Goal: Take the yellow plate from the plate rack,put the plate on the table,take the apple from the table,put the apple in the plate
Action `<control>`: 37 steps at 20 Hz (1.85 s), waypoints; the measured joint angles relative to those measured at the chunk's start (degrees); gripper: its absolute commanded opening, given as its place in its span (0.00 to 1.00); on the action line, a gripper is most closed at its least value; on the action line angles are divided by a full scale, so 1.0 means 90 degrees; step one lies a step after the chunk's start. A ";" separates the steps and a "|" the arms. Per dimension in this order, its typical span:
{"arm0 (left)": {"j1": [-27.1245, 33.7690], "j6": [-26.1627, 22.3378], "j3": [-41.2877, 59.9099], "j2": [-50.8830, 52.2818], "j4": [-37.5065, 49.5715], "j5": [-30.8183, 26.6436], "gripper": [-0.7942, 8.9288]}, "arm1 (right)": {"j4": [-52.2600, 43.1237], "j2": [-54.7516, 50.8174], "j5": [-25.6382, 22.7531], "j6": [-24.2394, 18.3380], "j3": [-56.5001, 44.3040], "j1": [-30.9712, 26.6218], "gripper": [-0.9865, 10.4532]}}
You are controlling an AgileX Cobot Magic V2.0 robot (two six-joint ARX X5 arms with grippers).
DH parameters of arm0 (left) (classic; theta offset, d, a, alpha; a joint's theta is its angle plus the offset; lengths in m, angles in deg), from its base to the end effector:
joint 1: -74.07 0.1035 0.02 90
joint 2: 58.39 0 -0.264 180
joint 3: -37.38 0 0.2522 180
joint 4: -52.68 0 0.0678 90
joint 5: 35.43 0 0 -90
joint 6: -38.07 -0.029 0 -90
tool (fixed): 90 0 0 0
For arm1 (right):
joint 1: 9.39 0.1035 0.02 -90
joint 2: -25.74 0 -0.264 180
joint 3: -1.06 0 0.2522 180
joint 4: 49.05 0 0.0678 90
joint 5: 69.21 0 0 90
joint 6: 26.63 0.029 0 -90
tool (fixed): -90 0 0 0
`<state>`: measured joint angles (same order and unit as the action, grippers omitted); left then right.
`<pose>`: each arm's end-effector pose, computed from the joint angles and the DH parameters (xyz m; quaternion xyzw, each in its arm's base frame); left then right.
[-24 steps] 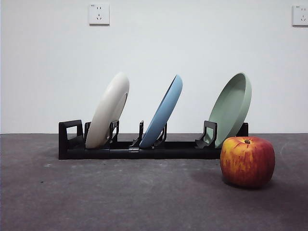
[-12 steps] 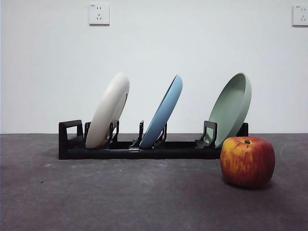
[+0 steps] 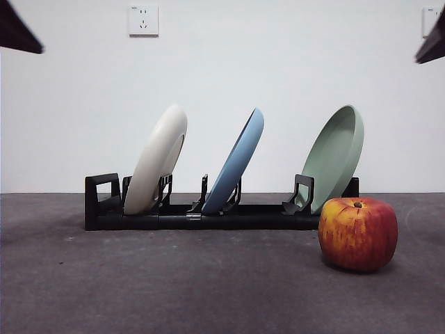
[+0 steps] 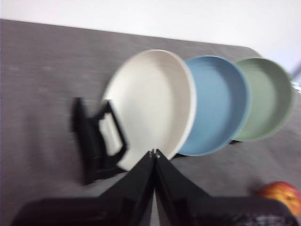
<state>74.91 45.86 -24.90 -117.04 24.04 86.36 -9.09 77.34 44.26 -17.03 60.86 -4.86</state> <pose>0.2183 -0.0121 0.3058 -0.1246 0.2250 -0.2458 0.9346 0.1844 0.0262 0.2967 0.1230 0.2884 0.2093 0.9262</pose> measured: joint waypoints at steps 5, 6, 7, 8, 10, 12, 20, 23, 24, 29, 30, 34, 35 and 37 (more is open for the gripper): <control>-0.0605 0.0024 -0.1343 -0.1501 -0.0585 0.0092 0.35 | 0.0104 0.0622 0.0396 -0.0160 0.0267 0.0000 0.34; -0.0758 0.0024 -0.1586 -0.1746 -0.0607 0.0039 0.35 | 0.0134 0.0673 0.0396 -0.0165 0.0287 0.0000 0.34; -0.0923 0.0024 -0.1831 -0.1970 -0.0610 -0.0046 0.35 | 0.0134 0.0697 0.0396 -0.0165 0.0299 0.0000 0.34; -0.1088 0.0024 -0.2047 -0.2181 -0.0612 -0.0192 0.35 | 0.0134 0.0704 0.0396 -0.0165 0.0301 0.0000 0.34; -0.1406 0.0022 -0.2535 -0.2618 -0.0702 -0.0612 0.35 | 0.0134 0.0702 0.0393 -0.0165 0.0301 0.0000 0.33; -0.1654 0.0022 -0.3028 -0.3101 -0.0789 -0.0775 0.35 | 0.0134 0.0702 0.0393 -0.0165 0.0304 0.0000 0.33; -0.2195 0.0019 -0.4017 -0.4765 -0.1010 -0.1396 0.34 | 0.0131 0.0702 0.0391 -0.0165 0.0308 0.0000 0.33; -0.2227 0.0019 -0.4017 -0.4850 -0.0962 -0.1644 0.33 | 0.0134 0.0702 0.0391 -0.0165 0.0311 0.0000 0.33; -0.2227 0.0017 -0.4017 -0.4838 -0.0867 -0.1639 0.27 | 0.0131 0.0702 0.0391 -0.0168 0.0311 0.0000 0.33; -0.2261 -0.0032 -0.4053 -0.4838 -0.0818 -0.1377 0.07 | 0.0131 0.0702 0.0374 -0.0165 0.0311 0.0000 0.33; -0.2271 -0.0027 -0.4095 -0.4838 -0.0925 -0.1273 0.07 | 0.0131 0.0702 0.0374 -0.0165 0.0311 0.0000 0.33; -0.2288 -0.0075 -0.4631 -0.4813 -0.1736 -0.1095 0.07 | 0.0134 0.0702 0.0374 -0.0168 0.0311 0.0000 0.33; -0.2314 -0.0109 -0.4826 -0.4760 -0.2076 -0.1032 0.07 | 0.0131 0.0702 0.0374 -0.0168 0.0311 0.0000 0.33; -0.2421 -0.0260 -0.5221 -0.4563 -0.2671 -0.0976 0.07 | 0.0134 0.0702 0.0374 -0.0168 0.0311 0.0000 0.33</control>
<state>53.12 43.52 -71.89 -158.11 0.00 77.58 -7.89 83.65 47.62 -18.54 63.66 -4.86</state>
